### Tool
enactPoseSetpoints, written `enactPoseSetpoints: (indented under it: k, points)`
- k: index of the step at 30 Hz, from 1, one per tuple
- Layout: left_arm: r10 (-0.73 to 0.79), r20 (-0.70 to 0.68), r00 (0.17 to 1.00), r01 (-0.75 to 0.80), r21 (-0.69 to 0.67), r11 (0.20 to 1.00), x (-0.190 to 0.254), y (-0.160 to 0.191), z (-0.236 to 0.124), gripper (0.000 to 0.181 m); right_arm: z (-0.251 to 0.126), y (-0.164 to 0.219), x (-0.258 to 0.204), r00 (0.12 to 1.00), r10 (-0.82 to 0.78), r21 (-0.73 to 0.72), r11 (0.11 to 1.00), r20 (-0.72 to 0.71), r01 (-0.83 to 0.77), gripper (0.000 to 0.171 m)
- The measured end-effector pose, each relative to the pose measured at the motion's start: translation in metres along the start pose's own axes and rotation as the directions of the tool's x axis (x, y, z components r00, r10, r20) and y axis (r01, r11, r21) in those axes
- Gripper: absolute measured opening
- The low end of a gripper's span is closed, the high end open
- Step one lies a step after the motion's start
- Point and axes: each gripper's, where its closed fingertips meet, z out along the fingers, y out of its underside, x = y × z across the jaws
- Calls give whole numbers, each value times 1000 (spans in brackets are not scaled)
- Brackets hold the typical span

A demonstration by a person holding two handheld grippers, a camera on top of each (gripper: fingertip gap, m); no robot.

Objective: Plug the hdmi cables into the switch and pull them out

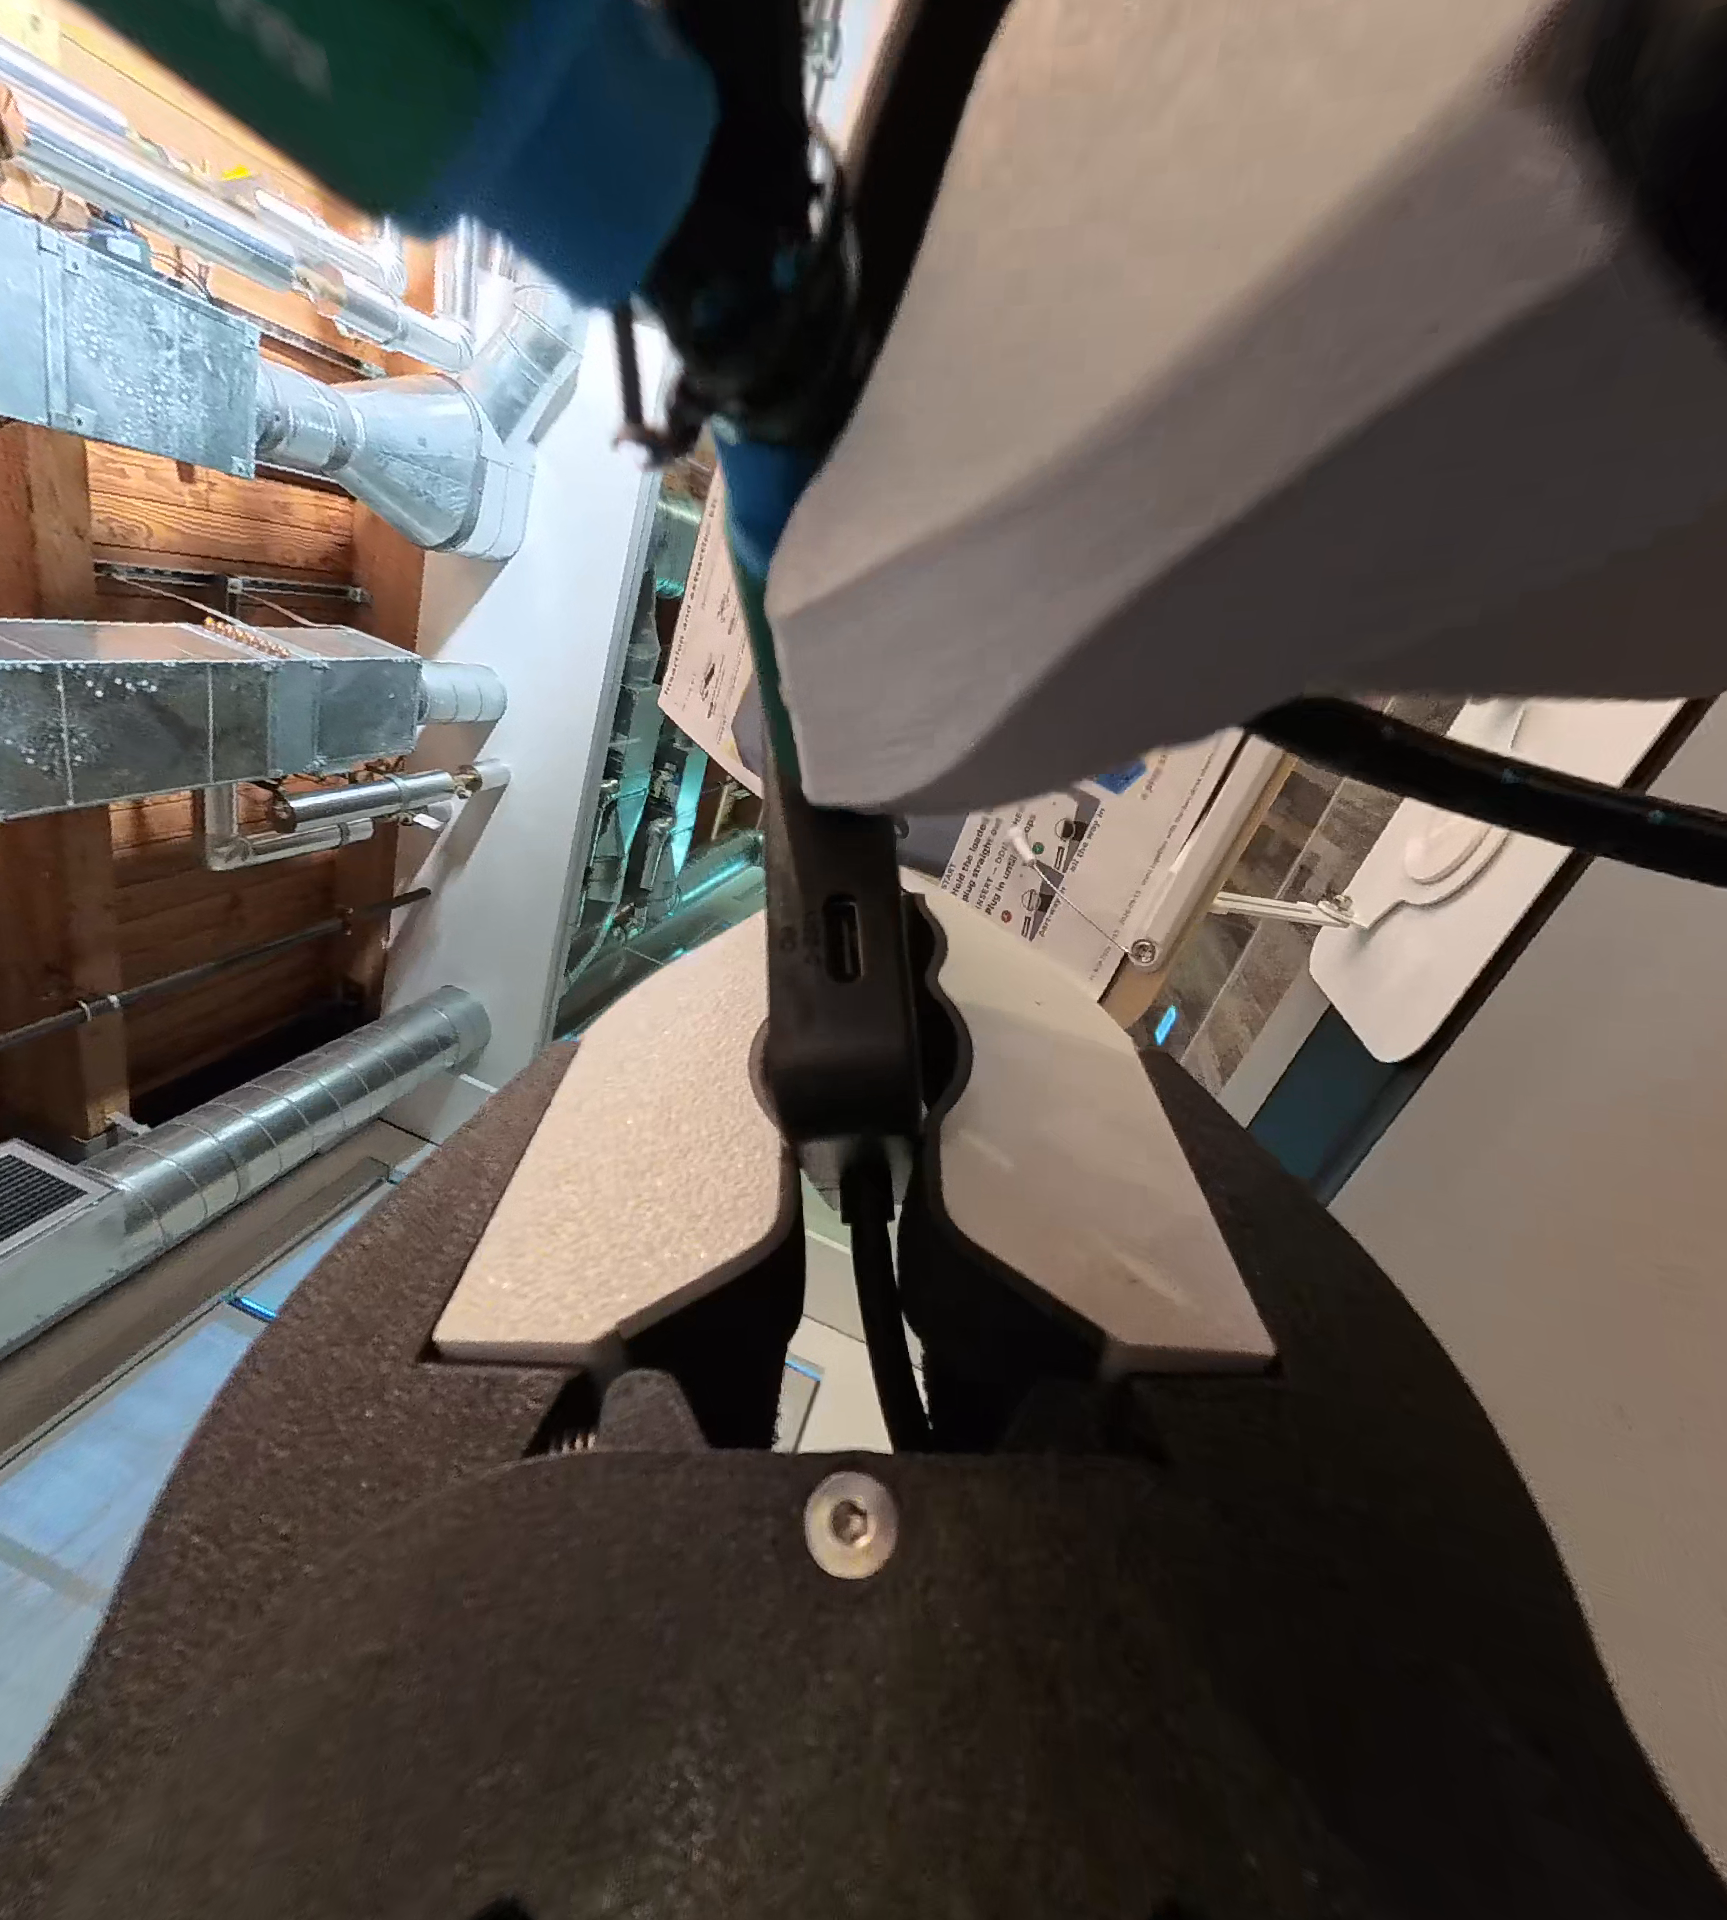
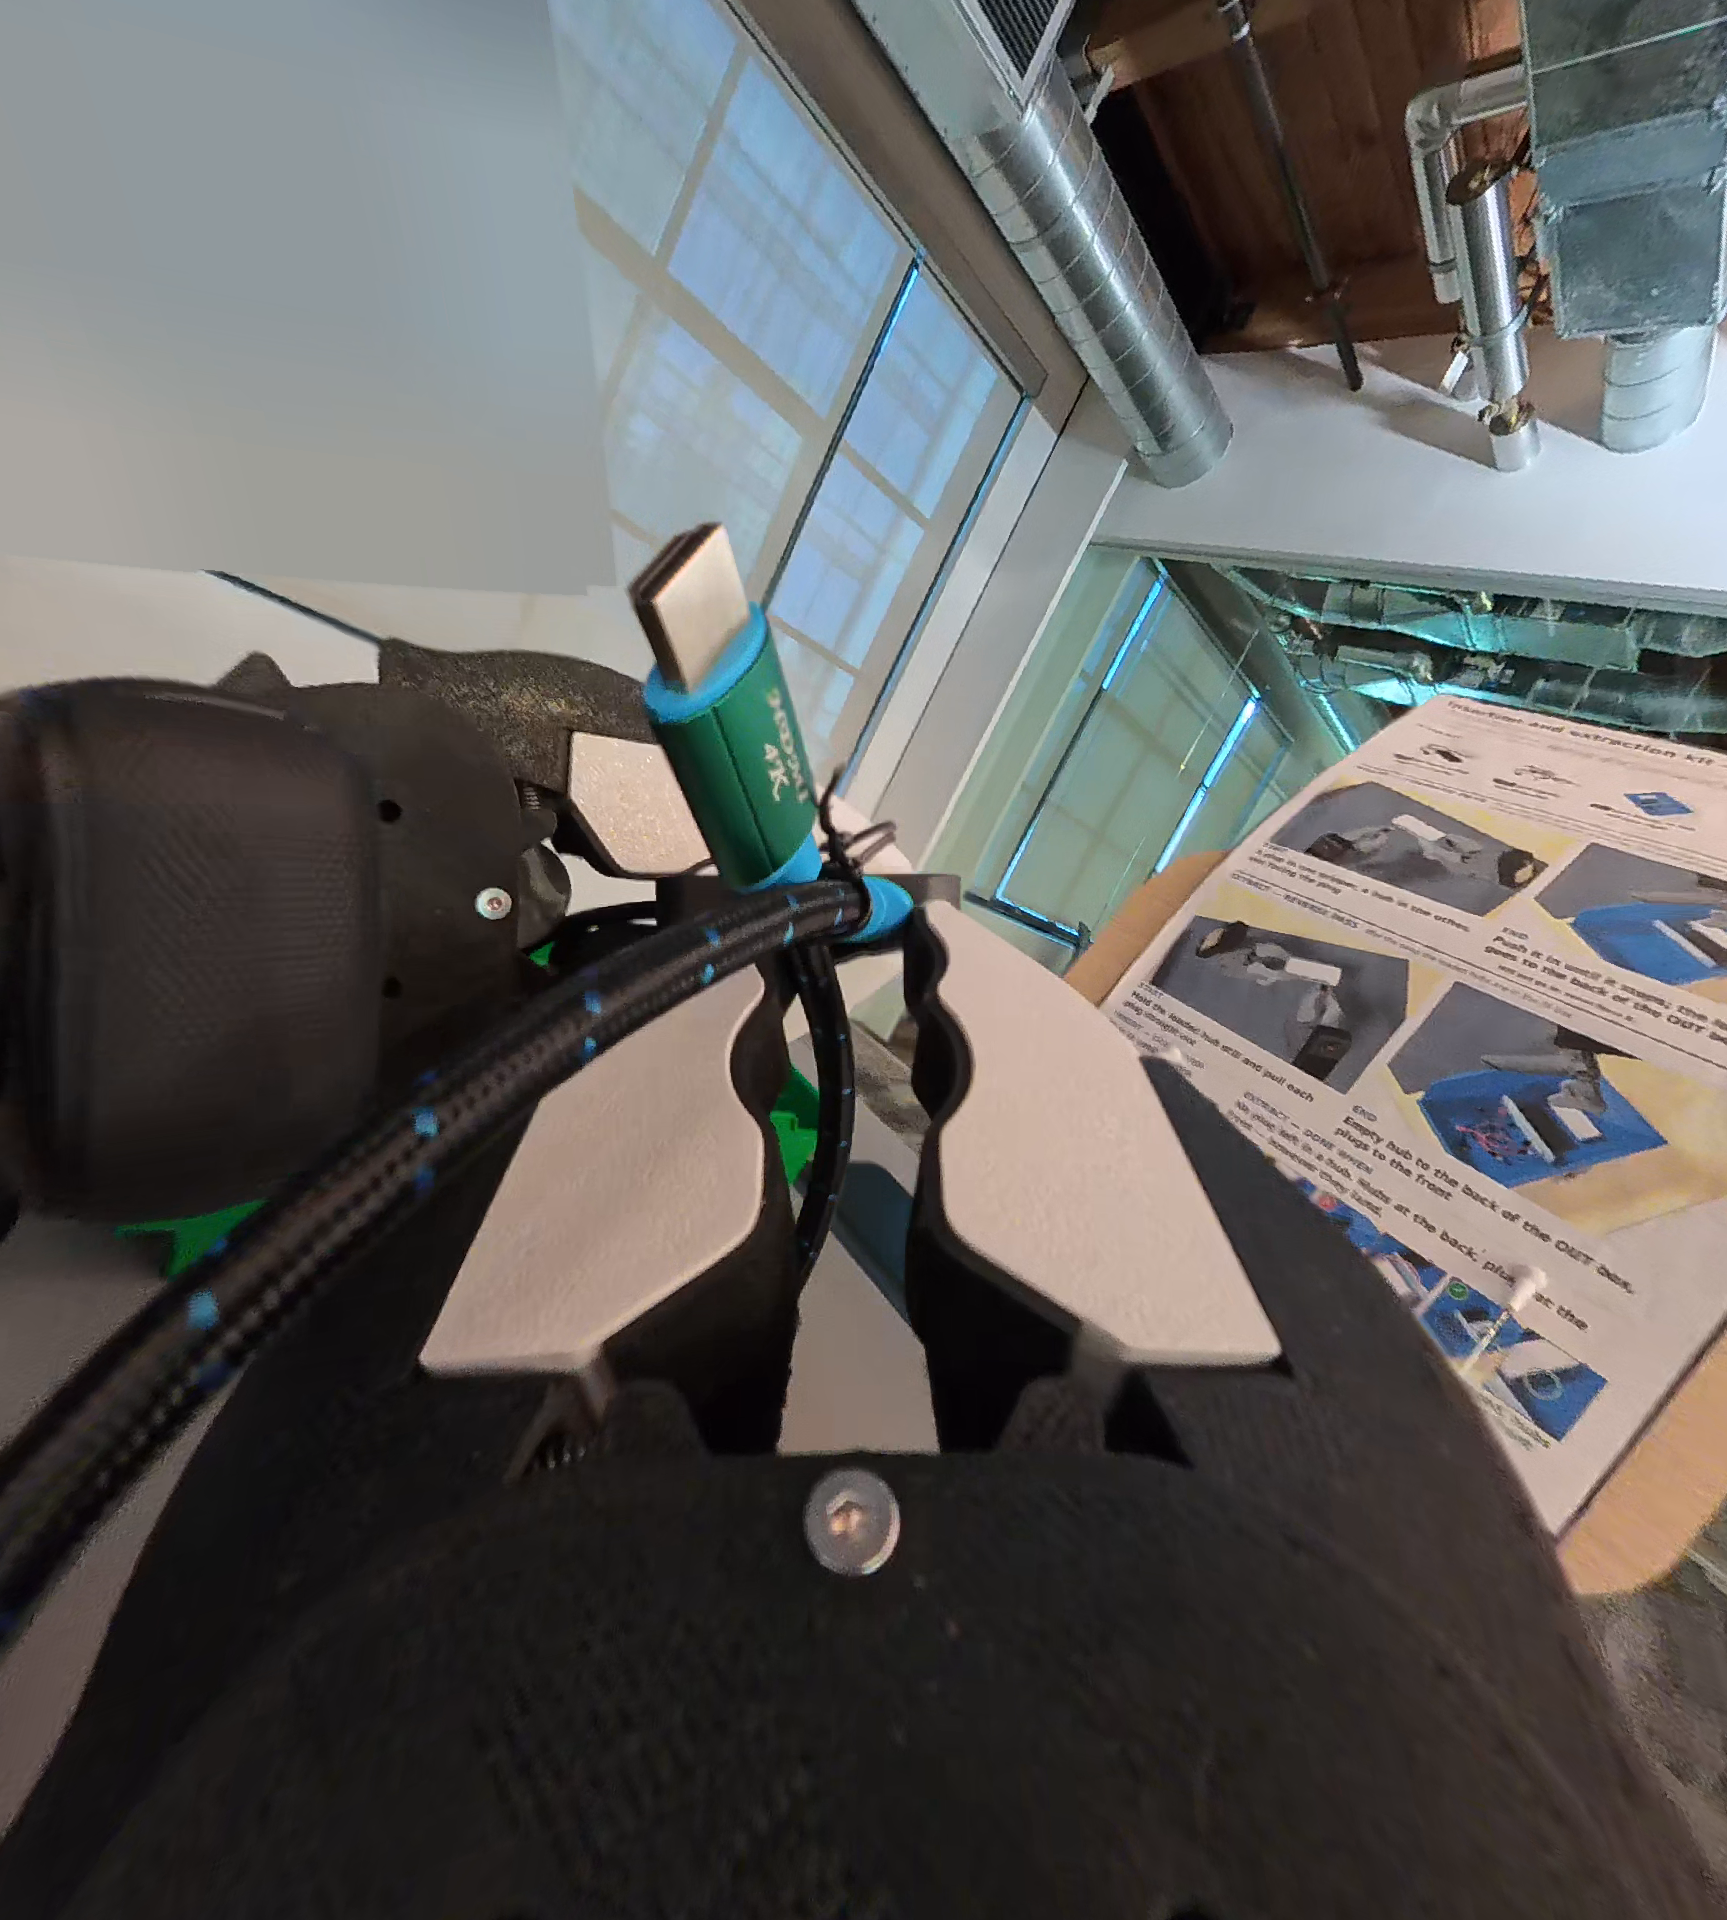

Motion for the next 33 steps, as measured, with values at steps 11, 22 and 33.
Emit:
enactPoseSetpoints:
  k: [11, 22, 33]
  points:
    - [19, -14, 1000, -19, 7, 1000, 2, 0, 1, 16, 2, 4, 1, 998, 56, -26, 998, 22, -56, 21]
    - [60, -72, 996, -62, -29, 998, 12, 13, 10, 17, 10, 24, 4, 995, 79, -214, 975, 68, -63, 21]
    - [42, -95, 995, -45, -37, 998, 13, 10, 9, 17, 6, 13, 6, 996, 84, -141, 987, 14, -81, 22]
